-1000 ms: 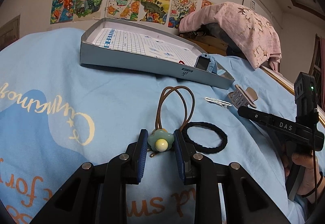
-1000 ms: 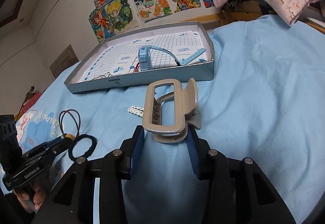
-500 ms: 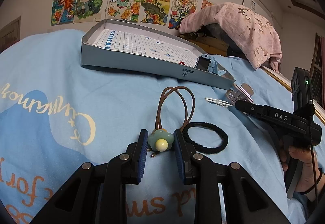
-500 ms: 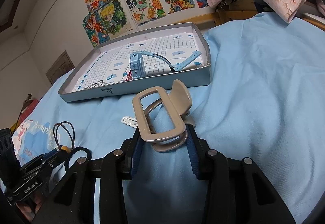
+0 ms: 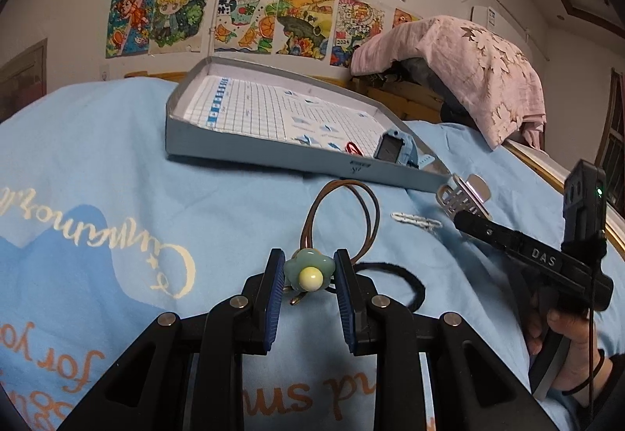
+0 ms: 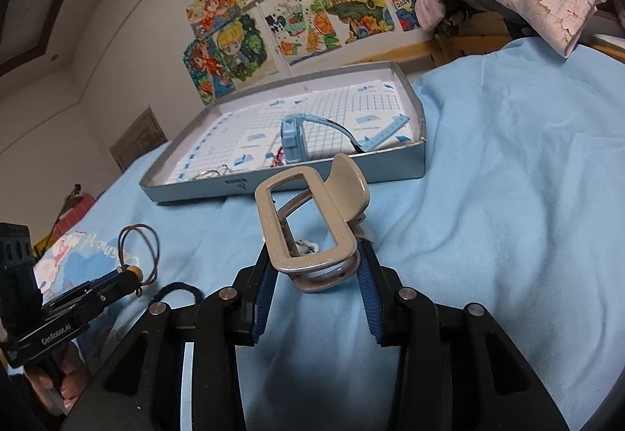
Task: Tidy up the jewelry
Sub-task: 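Carry the flower hair tie and claw clip into the grey tray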
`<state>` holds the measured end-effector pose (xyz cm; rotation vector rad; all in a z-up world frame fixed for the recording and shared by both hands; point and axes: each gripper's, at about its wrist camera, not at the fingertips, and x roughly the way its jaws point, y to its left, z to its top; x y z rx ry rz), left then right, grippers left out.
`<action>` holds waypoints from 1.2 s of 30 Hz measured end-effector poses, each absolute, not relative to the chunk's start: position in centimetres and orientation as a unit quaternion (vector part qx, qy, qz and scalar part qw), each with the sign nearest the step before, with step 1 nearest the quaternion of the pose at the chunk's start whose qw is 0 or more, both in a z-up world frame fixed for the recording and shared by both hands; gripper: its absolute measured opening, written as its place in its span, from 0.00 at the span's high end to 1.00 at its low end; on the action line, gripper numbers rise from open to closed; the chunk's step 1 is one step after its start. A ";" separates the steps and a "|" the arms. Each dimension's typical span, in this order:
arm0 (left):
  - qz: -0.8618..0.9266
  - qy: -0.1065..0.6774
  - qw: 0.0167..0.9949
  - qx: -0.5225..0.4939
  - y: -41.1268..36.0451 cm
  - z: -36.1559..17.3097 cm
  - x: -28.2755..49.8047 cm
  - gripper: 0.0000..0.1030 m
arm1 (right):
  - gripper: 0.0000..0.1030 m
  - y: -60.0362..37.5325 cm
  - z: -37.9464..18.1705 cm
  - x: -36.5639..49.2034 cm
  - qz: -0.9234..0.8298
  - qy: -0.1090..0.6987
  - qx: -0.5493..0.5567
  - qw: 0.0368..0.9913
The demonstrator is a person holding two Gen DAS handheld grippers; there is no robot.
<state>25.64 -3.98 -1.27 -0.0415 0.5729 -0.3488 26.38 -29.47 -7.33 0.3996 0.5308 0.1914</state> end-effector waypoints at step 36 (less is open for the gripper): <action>-0.055 0.264 0.958 -0.097 -8.0 1.6 37.7 0.30 | 0.59 -32.5 -5.6 34.1 0.069 0.222 0.184 0.955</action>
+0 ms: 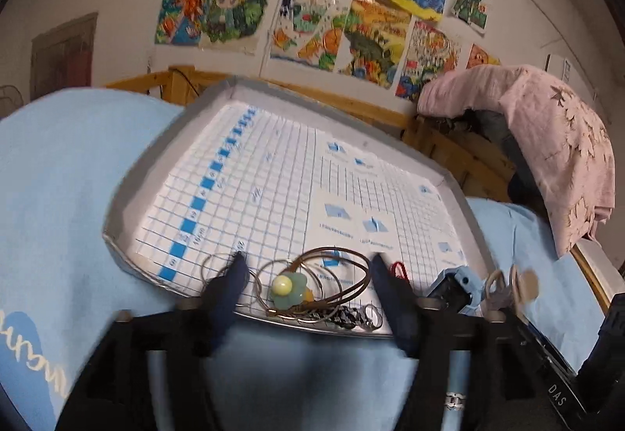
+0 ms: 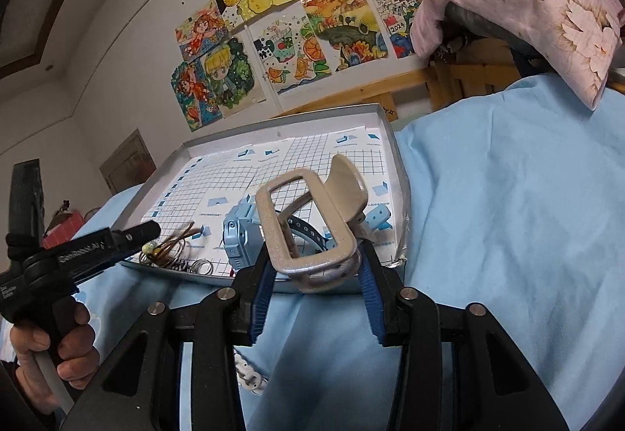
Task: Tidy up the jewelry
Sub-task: 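Carry the flower hair tie and claw clip into the grey tray, then release the flower hair tie and claw clip in the tray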
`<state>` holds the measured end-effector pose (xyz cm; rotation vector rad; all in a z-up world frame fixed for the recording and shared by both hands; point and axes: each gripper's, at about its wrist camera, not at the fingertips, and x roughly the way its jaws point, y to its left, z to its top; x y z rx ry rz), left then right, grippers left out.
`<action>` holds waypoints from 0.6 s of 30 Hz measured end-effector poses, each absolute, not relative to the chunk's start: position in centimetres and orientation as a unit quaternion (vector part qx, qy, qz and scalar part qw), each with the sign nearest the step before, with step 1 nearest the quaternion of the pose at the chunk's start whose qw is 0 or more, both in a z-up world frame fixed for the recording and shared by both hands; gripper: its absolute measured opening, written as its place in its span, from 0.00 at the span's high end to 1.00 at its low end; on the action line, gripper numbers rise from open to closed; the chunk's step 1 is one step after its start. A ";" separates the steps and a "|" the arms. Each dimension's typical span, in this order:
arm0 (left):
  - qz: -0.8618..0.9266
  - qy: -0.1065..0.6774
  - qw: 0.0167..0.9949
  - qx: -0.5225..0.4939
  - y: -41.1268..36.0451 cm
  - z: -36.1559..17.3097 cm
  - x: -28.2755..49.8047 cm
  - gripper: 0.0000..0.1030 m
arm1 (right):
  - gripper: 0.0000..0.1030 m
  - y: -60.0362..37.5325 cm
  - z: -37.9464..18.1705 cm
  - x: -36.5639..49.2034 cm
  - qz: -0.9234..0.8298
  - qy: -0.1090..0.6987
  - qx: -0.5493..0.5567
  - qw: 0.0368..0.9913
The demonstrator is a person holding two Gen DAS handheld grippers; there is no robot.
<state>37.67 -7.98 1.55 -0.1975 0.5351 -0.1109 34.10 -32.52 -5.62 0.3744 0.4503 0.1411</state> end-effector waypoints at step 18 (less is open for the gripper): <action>-0.056 0.243 0.965 -0.085 -7.8 1.7 36.2 0.16 | 0.38 -32.6 -6.0 33.8 0.060 0.215 0.184 0.957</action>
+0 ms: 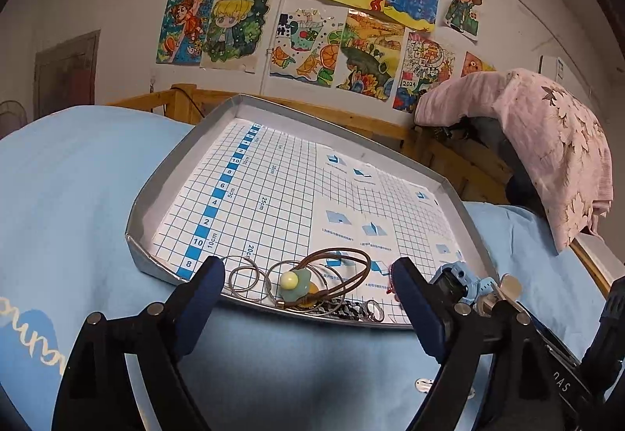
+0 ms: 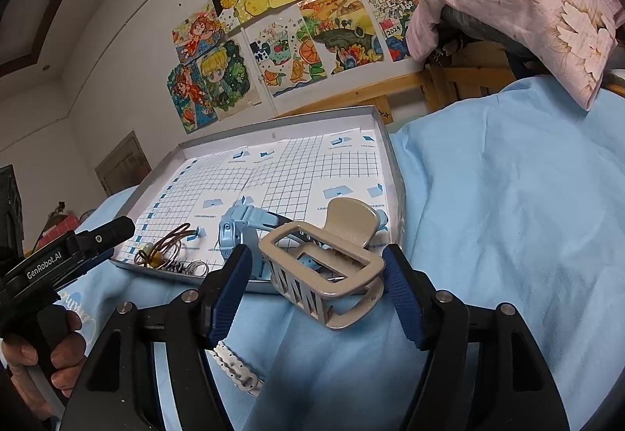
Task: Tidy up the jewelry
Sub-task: 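Release the flower hair tie and claw clip in the tray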
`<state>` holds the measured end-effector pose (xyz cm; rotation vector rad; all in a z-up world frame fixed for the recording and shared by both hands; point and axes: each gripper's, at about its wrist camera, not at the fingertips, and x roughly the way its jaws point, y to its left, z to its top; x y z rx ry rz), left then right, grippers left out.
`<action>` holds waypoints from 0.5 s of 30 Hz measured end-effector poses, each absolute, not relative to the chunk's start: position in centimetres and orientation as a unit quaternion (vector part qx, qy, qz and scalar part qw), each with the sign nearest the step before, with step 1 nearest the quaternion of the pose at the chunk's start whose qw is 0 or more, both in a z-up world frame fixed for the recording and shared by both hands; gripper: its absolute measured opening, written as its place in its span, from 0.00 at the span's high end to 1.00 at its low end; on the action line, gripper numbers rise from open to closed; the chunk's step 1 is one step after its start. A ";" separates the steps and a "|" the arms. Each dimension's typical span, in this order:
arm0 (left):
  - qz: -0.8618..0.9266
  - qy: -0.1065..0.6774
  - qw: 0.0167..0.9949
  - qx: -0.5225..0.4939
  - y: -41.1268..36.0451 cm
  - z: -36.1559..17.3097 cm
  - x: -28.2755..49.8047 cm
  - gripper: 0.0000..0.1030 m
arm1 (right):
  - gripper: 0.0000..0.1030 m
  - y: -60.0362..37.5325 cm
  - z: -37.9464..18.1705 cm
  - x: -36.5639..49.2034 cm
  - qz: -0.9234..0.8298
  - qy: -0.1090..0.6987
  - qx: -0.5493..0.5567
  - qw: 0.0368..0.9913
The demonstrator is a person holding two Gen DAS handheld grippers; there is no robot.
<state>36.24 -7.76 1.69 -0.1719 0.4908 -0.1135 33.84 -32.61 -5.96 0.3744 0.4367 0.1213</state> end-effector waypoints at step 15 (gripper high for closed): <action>-0.036 0.257 0.962 -0.088 -6.8 1.7 35.3 0.10 | 0.43 -34.0 -5.3 37.0 0.051 0.257 0.212 0.941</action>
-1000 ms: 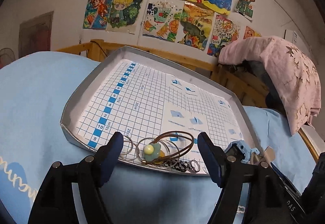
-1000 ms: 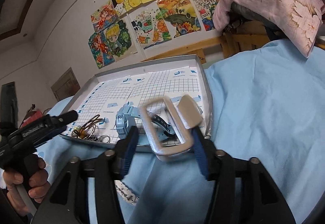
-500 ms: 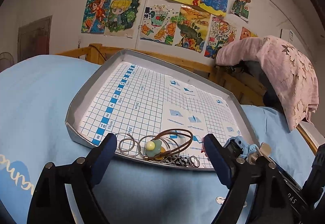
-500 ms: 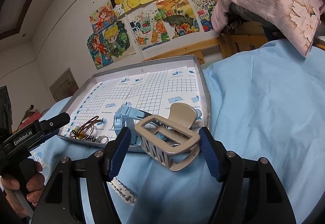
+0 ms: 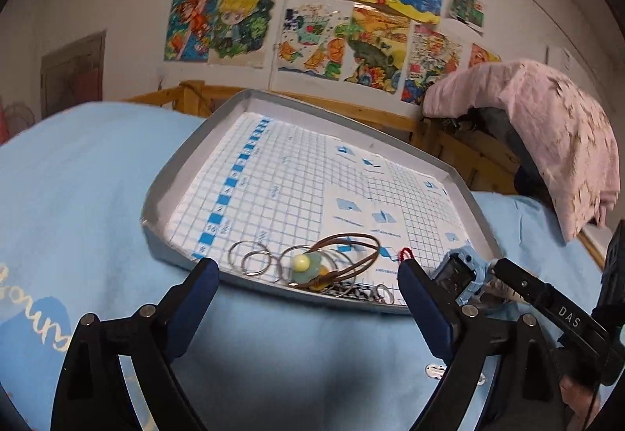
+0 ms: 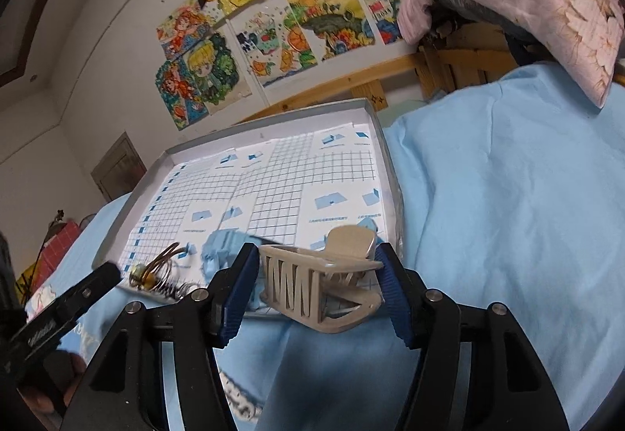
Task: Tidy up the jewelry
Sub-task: 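Release the flower hair tie and claw clip in the tray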
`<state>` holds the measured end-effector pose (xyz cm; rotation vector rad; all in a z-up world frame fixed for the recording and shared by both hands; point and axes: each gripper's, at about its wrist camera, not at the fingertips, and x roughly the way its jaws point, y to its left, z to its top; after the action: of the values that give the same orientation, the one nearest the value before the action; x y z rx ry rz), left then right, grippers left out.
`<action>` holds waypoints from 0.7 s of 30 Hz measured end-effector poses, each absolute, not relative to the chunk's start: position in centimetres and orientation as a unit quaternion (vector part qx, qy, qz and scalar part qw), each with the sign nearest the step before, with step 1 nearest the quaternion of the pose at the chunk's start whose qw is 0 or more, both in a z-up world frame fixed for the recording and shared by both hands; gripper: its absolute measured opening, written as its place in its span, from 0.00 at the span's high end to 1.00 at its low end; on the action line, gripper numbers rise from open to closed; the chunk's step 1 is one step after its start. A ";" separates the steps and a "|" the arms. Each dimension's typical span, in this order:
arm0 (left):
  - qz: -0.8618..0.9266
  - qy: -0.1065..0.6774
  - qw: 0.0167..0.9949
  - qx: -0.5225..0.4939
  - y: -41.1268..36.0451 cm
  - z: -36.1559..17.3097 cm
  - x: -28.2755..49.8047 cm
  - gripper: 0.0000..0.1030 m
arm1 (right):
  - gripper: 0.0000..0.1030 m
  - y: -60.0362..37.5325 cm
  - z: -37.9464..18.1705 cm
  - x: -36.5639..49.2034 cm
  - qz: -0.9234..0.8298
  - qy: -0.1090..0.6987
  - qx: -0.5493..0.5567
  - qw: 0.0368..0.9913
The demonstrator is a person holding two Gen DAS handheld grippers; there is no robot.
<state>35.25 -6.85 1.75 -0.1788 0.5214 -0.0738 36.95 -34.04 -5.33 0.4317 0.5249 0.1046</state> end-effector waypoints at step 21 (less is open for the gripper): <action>-0.032 0.182 0.978 -0.099 -3.0 6.9 22.2 0.00 | 0.04 -31.9 2.7 21.6 0.064 0.122 0.136 0.981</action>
<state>22.18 -2.98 6.94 -0.1998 0.3672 -0.0650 21.64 -31.85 2.66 0.2731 0.2460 0.1280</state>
